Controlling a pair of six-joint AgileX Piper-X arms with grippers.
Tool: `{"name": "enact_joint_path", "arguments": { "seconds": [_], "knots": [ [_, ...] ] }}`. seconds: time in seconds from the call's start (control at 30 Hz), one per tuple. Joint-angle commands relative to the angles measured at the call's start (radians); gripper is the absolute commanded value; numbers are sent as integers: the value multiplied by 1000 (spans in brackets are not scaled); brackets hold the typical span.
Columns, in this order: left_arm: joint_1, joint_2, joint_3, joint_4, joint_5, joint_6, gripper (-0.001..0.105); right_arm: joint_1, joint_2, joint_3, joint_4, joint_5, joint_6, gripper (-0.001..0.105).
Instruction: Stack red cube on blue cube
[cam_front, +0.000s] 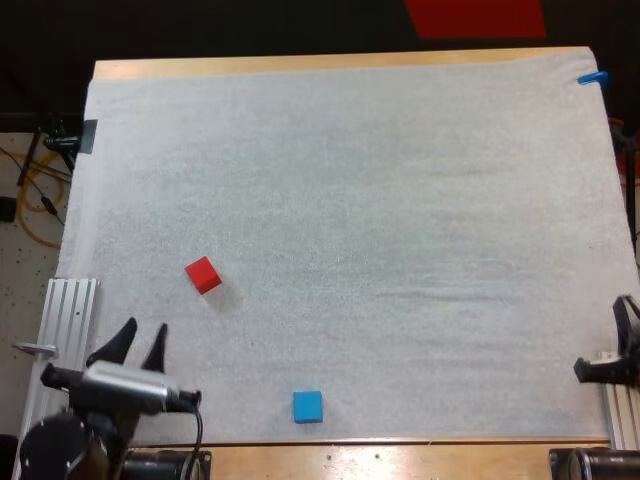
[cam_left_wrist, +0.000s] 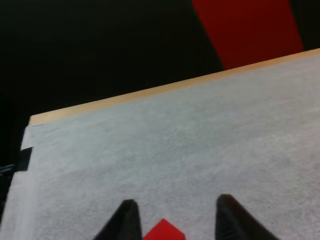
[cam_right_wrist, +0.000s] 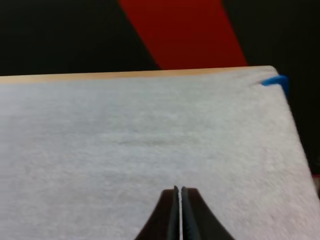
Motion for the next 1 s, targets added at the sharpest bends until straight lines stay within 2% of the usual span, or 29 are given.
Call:
{"name": "enact_joint_path", "arguments": {
  "seconds": [0.0, 0.1, 0.2, 0.33, 0.47, 0.57, 0.73, 0.83, 0.97],
  "knots": [
    [-5, 32, -26, -14, -59, -15, 23, -3, 32, -23, -19, -42, -21, 0],
    [-5, 96, -68, -14, -135, -15, 10, -3, 126, -77, -24, -109, -47, 0],
    [-5, 151, -102, -12, -151, -15, 0, 19, 207, -116, -63, -161, -74, 0],
    [-5, 221, -124, -12, -149, -15, 0, 91, 320, -170, -108, -204, -109, 0],
    [2, 275, -138, -12, -149, -33, 0, 160, 411, -220, -116, -204, -151, 0],
    [39, 320, -149, -12, -149, -33, 0, 216, 480, -260, -124, -204, -165, 0],
    [164, 408, -173, -3, -131, 3, 0, 333, 590, -316, -158, -204, -189, 0],
    [260, 472, -181, -3, -75, 72, 0, 394, 639, -336, -177, -204, -200, 0],
    [341, 561, -186, -3, -18, 113, 0, 451, 696, -341, -212, -204, -200, 0]
  ]
}}
